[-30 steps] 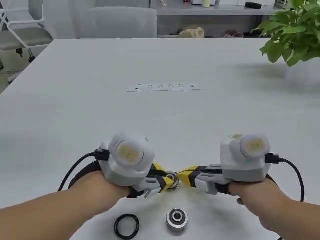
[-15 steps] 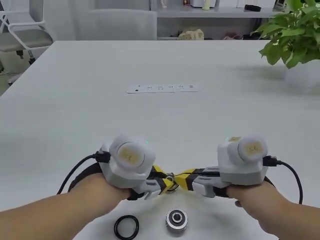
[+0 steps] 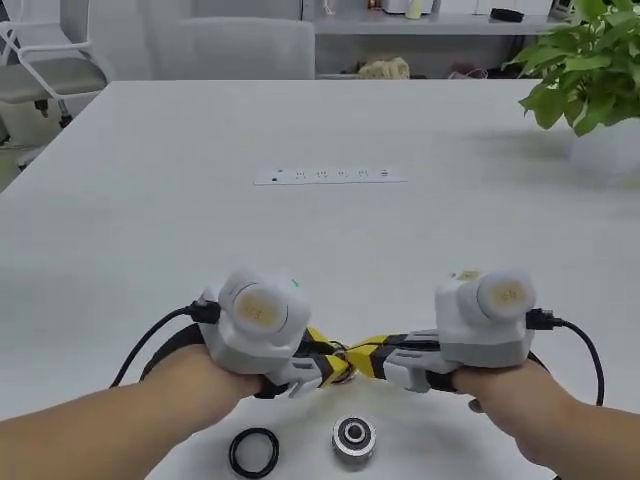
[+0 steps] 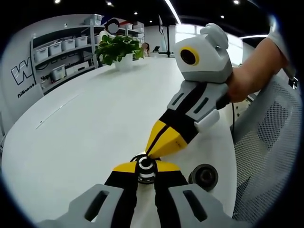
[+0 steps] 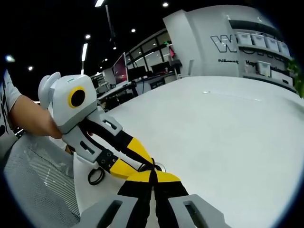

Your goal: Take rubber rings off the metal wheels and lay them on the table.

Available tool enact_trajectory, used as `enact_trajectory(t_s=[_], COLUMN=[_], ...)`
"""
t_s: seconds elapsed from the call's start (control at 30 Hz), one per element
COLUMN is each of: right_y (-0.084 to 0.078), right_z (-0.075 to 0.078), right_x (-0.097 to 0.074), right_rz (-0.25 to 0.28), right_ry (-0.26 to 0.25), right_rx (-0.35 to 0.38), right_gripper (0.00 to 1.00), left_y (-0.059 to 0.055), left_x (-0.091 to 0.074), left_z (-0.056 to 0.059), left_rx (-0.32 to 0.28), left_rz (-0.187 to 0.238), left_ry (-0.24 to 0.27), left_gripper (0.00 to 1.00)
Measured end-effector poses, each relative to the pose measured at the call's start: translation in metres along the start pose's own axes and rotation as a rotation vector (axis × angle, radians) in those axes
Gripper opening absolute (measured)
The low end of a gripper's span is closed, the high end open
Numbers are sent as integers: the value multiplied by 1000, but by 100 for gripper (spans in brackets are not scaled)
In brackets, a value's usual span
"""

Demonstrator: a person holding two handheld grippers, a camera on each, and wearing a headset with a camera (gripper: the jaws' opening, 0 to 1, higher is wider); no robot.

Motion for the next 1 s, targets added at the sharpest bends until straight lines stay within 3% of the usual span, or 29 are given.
enact_trajectory(t_s=[0.23, 0.47, 0.83, 0.87, 1.0], right_y=[1, 6, 18, 18, 22], right_z=[0, -2, -9, -10, -16], right_x=[-2, -5, -12, -12, -14], right_rz=[6, 21, 64, 66, 68], right_ry=[11, 30, 56, 60, 76], right_rx=[19, 37, 61, 62, 52], right_gripper=[0, 0, 0, 0, 0], left_y=[0, 2, 10, 12, 15], left_x=[-1, -12, -41, -52, -69], left_z=[-1, 2, 7, 6, 8], left_rx=[4, 0, -11, -24, -34], left_rz=[-7, 1, 48, 70, 92], left_ry=[-19, -43, -53, -47, -44], left_gripper=[8, 15, 26, 27, 33])
Point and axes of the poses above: the centre of the closed fingertips' face, and the gripper's own axes: x roughly forward along the fingers, z roughly to its right, y roughly out of its top, the point moved 4 cm from there along -x, roughly backward along the fingers
